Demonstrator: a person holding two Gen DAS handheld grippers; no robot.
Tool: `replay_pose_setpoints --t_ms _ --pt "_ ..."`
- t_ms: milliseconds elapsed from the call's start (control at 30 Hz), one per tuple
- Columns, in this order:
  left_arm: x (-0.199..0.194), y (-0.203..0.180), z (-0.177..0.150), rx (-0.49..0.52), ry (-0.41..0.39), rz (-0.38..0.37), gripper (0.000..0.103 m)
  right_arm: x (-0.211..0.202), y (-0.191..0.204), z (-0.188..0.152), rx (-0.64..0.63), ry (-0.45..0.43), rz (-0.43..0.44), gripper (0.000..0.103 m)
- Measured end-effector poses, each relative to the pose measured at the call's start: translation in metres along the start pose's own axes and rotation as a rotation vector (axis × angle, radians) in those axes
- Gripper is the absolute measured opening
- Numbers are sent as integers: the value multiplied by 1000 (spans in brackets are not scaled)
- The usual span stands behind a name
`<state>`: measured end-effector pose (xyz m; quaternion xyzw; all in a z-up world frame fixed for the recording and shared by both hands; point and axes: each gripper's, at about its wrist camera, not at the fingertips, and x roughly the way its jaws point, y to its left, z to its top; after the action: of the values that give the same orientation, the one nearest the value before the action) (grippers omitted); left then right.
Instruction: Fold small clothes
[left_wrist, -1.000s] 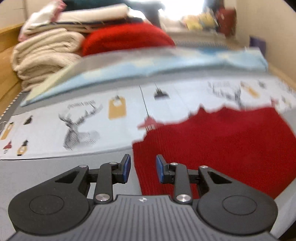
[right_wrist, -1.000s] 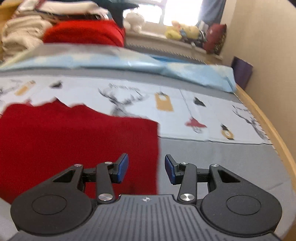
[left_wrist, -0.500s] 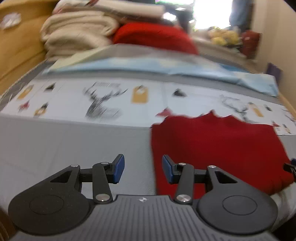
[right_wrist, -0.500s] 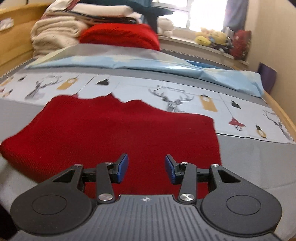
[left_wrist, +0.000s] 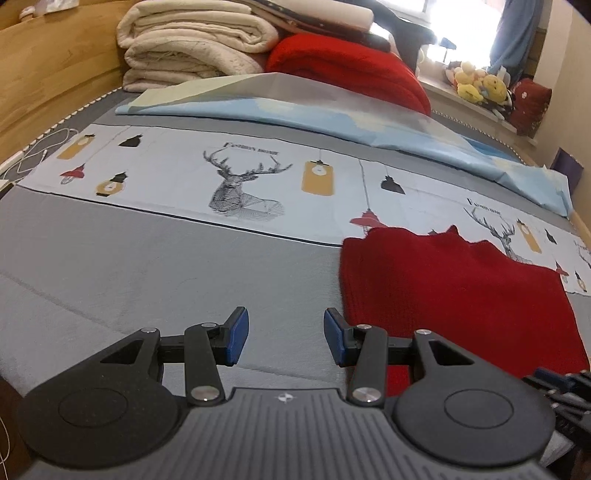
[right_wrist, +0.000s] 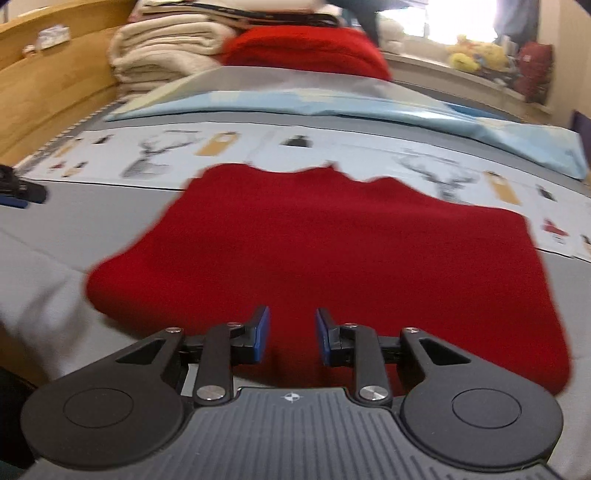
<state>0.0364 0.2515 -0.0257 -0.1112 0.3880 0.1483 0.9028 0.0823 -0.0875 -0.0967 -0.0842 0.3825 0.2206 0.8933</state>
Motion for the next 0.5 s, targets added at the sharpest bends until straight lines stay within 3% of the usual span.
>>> replay_pose_setpoints --t_ms 167,333,500 --pt "-4 32 -2 -46 5 9 50 18 69 15 -45 9 94 30" --pt "-6 62 -3 -100 14 22 50 40 130 25 -180 27 161 46" --pt "-7 78 -3 -131 23 21 50 68 178 14 -421 81 148 61"
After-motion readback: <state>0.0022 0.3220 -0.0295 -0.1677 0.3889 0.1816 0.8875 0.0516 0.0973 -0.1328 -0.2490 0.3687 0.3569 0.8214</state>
